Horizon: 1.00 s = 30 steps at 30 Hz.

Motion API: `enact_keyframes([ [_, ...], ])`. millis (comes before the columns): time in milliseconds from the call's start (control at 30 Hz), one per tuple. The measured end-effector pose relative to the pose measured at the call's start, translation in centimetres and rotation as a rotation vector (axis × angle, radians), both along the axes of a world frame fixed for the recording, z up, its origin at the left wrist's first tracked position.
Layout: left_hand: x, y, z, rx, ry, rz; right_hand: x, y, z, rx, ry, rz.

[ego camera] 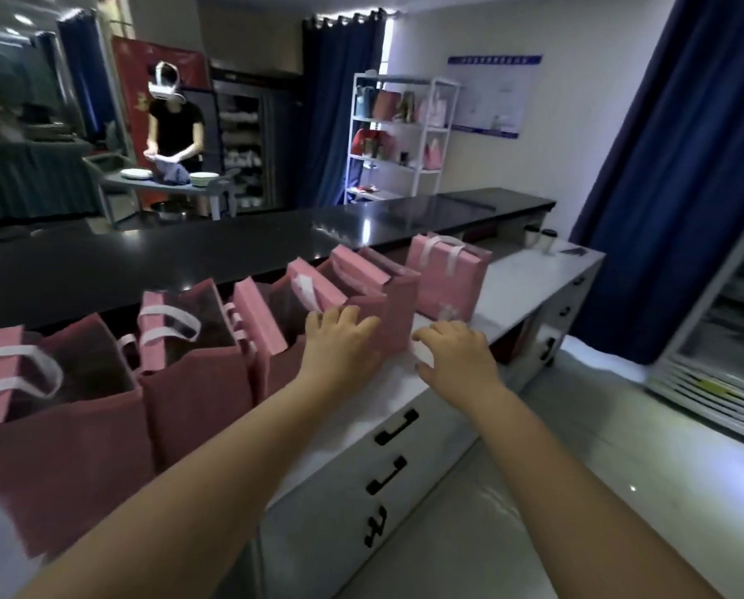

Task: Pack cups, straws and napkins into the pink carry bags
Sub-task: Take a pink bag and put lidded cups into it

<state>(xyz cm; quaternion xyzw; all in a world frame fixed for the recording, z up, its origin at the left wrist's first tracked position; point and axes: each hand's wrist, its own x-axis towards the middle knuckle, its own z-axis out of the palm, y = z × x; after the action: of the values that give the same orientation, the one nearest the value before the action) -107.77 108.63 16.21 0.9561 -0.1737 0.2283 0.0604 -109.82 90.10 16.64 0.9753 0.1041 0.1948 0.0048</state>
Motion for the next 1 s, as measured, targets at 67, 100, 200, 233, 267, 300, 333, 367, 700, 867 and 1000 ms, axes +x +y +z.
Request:
enact_keyframes([
  [67, 2.9, -4.3, 1.4, -0.028, -0.037, -0.039, 2.2, -4.2, 1.6, 0.028, -0.057, -0.039],
  [100, 3.9, -5.6, 1.6, -0.031, -0.045, -0.051, 2.9, -5.2, 2.1, 0.029, -0.066, -0.043],
  [200, 8.3, -11.2, 1.9, -0.004, -0.057, -0.103, 6.0, -9.5, 2.9, 0.019, -0.069, -0.06],
  [233, 9.9, -12.7, 1.9, -0.002, -0.054, -0.119, 7.2, -10.9, 3.1, 0.015, -0.069, -0.071],
  [267, 11.6, -14.0, 2.0, 0.005, -0.056, -0.134, 8.3, -12.3, 3.1, 0.014, -0.073, -0.082],
  [300, 13.2, -15.1, 2.0, 0.019, -0.063, -0.147, 9.4, -13.5, 3.1, 0.013, -0.075, -0.09],
  [333, 14.9, -16.1, 2.0, 0.036, -0.072, -0.157, 10.6, -14.7, 3.1, 0.012, -0.078, -0.099],
  [367, 16.6, -16.9, 2.0, 0.043, -0.081, -0.168, 11.9, -15.8, 3.0, 0.015, -0.078, -0.11],
  [700, 32.7, -26.1, -0.9, -0.125, 0.032, -0.149, 28.8, -24.8, 1.1, 0.049, 0.039, -0.197],
  [867, 39.4, -31.8, -2.7, -0.246, 0.1, -0.103, 37.1, -29.5, 0.7, 0.063, 0.069, -0.213],
  [1000, 44.2, -35.1, -3.8, -0.298, 0.124, -0.071, 42.4, -32.3, -1.3, 0.13, 0.11, -0.184],
])
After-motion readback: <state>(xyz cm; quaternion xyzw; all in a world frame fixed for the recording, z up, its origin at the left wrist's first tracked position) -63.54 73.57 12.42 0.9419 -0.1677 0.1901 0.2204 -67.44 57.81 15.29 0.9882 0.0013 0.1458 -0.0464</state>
